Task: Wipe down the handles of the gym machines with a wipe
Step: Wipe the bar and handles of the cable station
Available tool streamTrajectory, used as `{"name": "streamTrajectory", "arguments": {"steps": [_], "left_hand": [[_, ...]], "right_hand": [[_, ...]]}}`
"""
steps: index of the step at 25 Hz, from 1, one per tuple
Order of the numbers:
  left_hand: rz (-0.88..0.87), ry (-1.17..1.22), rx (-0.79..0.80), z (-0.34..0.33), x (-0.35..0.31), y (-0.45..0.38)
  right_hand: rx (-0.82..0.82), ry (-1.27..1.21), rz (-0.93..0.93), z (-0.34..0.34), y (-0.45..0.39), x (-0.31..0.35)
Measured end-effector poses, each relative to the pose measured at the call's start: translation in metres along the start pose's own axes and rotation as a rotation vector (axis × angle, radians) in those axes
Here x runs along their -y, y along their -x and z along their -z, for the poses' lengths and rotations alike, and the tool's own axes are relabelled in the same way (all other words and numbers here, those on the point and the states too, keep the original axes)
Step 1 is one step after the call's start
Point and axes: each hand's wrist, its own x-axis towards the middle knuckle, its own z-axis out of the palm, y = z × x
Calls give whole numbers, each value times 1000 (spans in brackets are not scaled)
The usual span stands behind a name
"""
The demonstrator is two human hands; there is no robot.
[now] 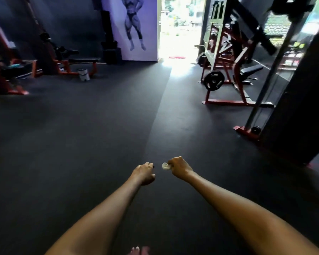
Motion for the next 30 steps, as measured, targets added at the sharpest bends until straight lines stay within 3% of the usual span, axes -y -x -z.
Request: {"name": "streamTrajectory", "arguments": {"steps": [4,9,15,30], "left_hand": [[-147,-83,38,33,1,-111],[-410,-222,59,92,-37,-234],[-674,-243,93,112,-135,-333],[-1094,-303,5,165,-441,-545]], "right_hand": [[-86,18,-130,21,-76,-35],[-260,-21,-438,66,-132,-81],[-373,24,-690,118,-153,-163],[-701,39,-879,301,-247,-405]]}}
